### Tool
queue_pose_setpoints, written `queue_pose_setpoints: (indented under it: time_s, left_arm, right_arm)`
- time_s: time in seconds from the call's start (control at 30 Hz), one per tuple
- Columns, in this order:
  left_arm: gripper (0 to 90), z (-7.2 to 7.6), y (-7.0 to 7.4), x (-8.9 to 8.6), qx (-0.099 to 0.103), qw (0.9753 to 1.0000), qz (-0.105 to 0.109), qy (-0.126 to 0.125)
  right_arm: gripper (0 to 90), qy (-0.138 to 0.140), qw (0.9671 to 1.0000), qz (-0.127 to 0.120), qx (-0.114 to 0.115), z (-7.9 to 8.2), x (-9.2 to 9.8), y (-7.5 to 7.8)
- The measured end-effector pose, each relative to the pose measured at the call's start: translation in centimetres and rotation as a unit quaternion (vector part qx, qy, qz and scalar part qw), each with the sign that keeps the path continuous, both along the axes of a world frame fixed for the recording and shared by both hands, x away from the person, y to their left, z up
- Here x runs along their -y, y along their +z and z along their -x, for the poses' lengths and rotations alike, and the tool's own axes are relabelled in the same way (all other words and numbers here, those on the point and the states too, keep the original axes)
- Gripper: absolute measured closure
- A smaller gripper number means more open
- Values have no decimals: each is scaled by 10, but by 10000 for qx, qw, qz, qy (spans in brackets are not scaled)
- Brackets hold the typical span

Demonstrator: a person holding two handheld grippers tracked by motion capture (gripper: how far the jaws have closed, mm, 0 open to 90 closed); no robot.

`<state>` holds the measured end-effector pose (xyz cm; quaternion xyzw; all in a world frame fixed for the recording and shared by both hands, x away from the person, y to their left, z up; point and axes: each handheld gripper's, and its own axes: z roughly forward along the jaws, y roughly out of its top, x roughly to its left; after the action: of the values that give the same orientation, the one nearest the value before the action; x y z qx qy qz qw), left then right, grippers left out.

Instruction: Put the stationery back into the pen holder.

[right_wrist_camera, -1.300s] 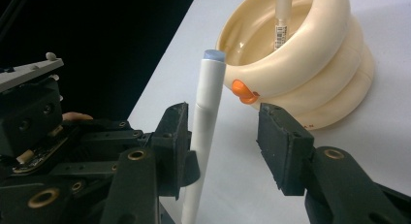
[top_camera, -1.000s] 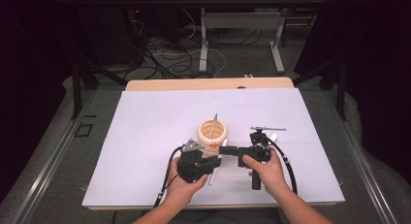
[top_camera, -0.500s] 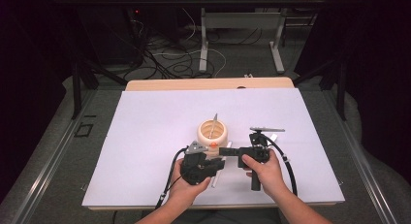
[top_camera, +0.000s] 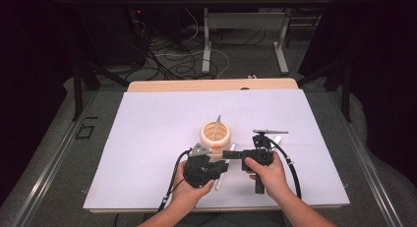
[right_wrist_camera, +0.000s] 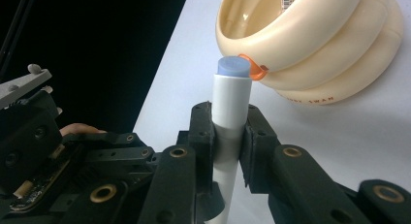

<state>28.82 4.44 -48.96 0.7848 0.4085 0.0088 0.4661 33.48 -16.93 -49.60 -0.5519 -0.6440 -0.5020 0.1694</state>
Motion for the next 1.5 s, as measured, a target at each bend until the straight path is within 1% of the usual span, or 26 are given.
queue_pose_setpoints:
  time_s: [0.2,0.37,0.4,0.47,0.53,0.57,0.6,0.67,0.7,0.73,0.77,0.8,1.0,1.03,1.1,1.2,1.3,1.33,1.4,1.47,1.5]
  left_arm:
    - [784,0,-1,0,-9,10000,16,1]
    - [779,0,-1,0,54,10000,19,7]
    - [770,0,0,0,43,10000,49,13]
    - [748,0,0,-1,31,10000,41,22]
    - [738,-1,0,-2,27,10000,33,40]
    - [728,-1,0,-2,-8,10000,27,35]
    - [715,-1,0,-3,0,10000,44,58]
    - [701,-2,1,-5,29,9999,56,105]
    - [695,-3,1,-6,0,9999,72,122]
    - [689,-3,1,-7,16,9999,54,130]
    - [684,-4,1,-8,20,9999,77,152]
    - [676,-4,2,-9,20,9998,82,171]
    - [634,-6,1,-14,23,9997,64,253]
    - [628,-6,1,-14,-3,9996,44,264]
    - [616,-7,1,-16,37,9995,49,306]
    - [595,-9,2,-20,41,9992,13,389]
    - [586,-12,0,-24,-37,9988,-47,485]
    - [584,-13,-1,-25,-25,9987,-94,502]
    - [576,-16,-3,-28,-109,9981,-134,585]
    - [562,-18,-4,-30,-123,9978,-157,638]
    - [550,-19,-4,-32,-120,9974,-176,683]
  right_arm:
    - [781,19,10000,8,-33,0,0,0]
    - [781,-2,10000,-8,14,0,0,0]
    - [781,3,10000,1,11,0,0,0]
    - [781,52,10000,37,7,0,1,-1]
    - [781,25,10000,65,18,0,1,-1]
    - [781,-10,10000,64,38,0,1,-1]
    - [781,-7,10000,41,19,-1,1,-1]
    - [782,-37,10000,75,49,-1,2,-1]
    - [781,-69,9999,67,49,-2,3,-1]
    - [781,-107,9999,75,101,-3,4,-1]
    - [781,-131,9999,53,97,-3,5,-1]
    - [781,-104,9999,64,112,-4,6,-1]
    - [782,-183,9997,105,133,-5,10,0]
    - [782,-211,9996,119,138,-5,11,0]
    - [781,-263,9994,112,179,-4,11,0]
    - [782,-248,9995,129,176,-5,14,1]
    - [782,-269,9991,159,270,-5,16,2]
    - [782,-286,9991,167,249,-5,16,3]
    - [782,-283,9991,175,263,-5,16,3]
    - [782,-253,9991,232,262,-6,16,4]
    - [782,-309,9989,203,295,-6,15,4]
